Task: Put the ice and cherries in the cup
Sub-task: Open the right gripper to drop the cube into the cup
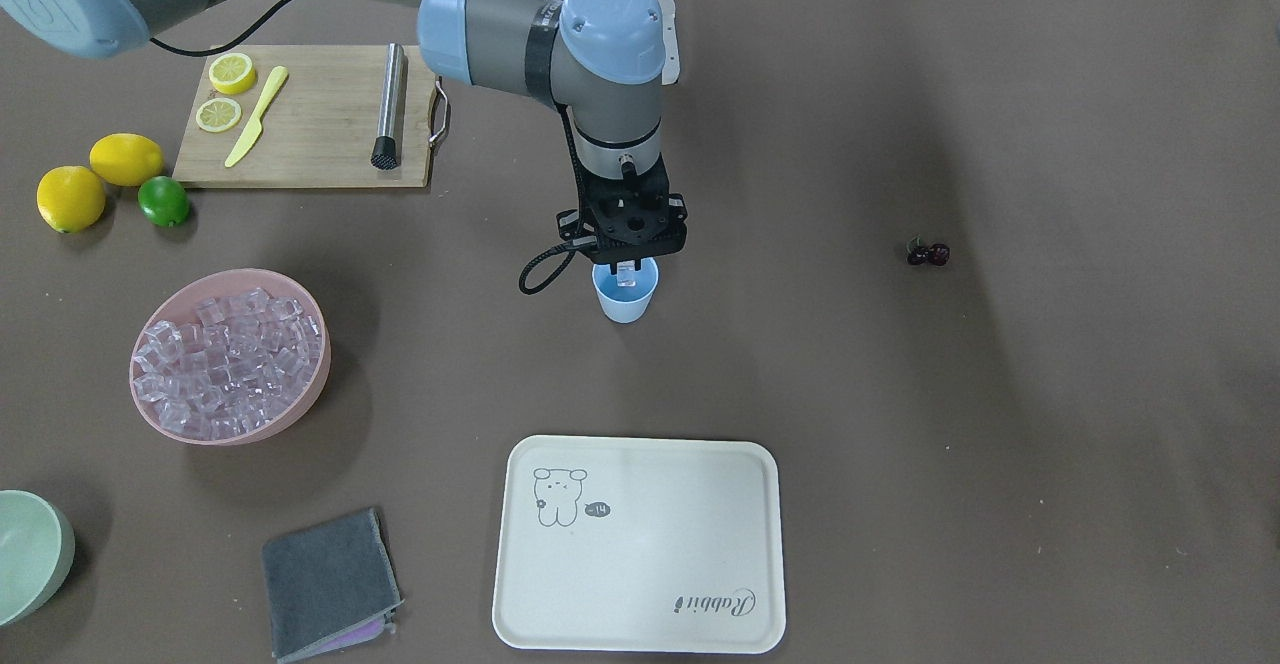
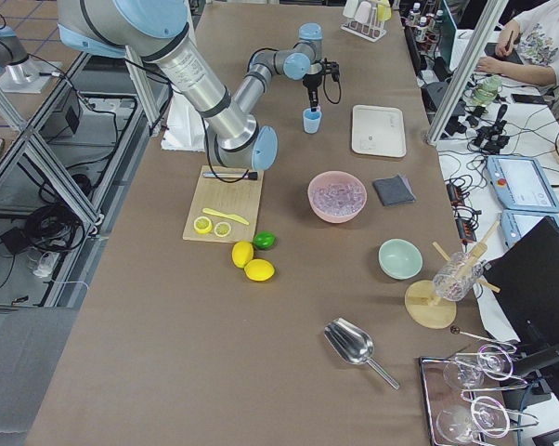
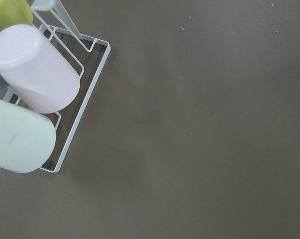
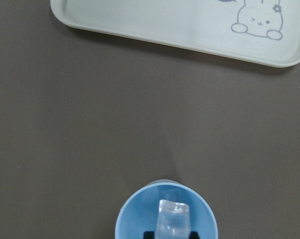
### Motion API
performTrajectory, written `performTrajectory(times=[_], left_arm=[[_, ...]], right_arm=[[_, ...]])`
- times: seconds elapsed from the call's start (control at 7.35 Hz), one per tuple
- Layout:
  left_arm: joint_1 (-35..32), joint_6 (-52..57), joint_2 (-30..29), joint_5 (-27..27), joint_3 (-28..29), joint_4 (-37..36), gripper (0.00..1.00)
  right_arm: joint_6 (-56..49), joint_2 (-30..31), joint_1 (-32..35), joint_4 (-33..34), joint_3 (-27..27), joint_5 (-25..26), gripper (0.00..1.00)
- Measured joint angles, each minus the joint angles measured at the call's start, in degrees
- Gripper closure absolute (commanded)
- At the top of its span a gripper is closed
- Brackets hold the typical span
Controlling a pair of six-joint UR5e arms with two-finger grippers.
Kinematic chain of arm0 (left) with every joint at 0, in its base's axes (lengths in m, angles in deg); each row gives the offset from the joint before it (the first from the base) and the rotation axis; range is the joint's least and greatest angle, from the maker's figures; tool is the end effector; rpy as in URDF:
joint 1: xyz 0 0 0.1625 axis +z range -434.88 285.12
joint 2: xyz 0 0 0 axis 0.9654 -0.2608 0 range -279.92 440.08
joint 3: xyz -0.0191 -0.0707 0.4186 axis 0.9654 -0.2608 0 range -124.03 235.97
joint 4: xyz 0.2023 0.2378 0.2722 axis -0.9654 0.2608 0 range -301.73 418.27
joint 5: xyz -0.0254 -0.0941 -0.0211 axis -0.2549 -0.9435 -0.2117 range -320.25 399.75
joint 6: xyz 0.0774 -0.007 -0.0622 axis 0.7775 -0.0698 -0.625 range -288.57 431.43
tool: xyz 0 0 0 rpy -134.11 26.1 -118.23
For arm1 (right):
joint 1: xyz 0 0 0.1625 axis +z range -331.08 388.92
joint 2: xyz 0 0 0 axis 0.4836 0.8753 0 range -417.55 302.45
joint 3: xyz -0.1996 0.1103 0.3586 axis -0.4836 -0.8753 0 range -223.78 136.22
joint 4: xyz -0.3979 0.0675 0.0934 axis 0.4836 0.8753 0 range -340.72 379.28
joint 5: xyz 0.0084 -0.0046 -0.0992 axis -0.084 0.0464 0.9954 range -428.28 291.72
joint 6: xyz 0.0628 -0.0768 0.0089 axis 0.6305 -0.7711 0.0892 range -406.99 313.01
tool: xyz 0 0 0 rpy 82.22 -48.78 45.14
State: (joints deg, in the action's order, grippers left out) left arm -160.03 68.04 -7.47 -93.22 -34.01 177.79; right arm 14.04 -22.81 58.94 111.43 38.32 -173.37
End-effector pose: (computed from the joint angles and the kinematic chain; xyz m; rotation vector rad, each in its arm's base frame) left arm -0.0233 -0.4994 0.6235 0.3956 0.7666 0.2010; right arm -0.5986 -0.4699 0.1132 0.1689 -0.8054 -0.0865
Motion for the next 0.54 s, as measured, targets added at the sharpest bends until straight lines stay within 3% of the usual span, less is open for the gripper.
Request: performTrajectory(times=[0.27,0.54], left_arm=[[0.00,-0.02,-0.04,0.00,0.25,0.01,0.02],[0.06,0.04,-0.07,0.00,0.46,0.01,0.02]], right_arm=[[-2.29,0.08,1.60,2.44,1.30,-0.30,0.01],[-7.82,2.28,6.46,11.47,7.26,-0.62,0.01]])
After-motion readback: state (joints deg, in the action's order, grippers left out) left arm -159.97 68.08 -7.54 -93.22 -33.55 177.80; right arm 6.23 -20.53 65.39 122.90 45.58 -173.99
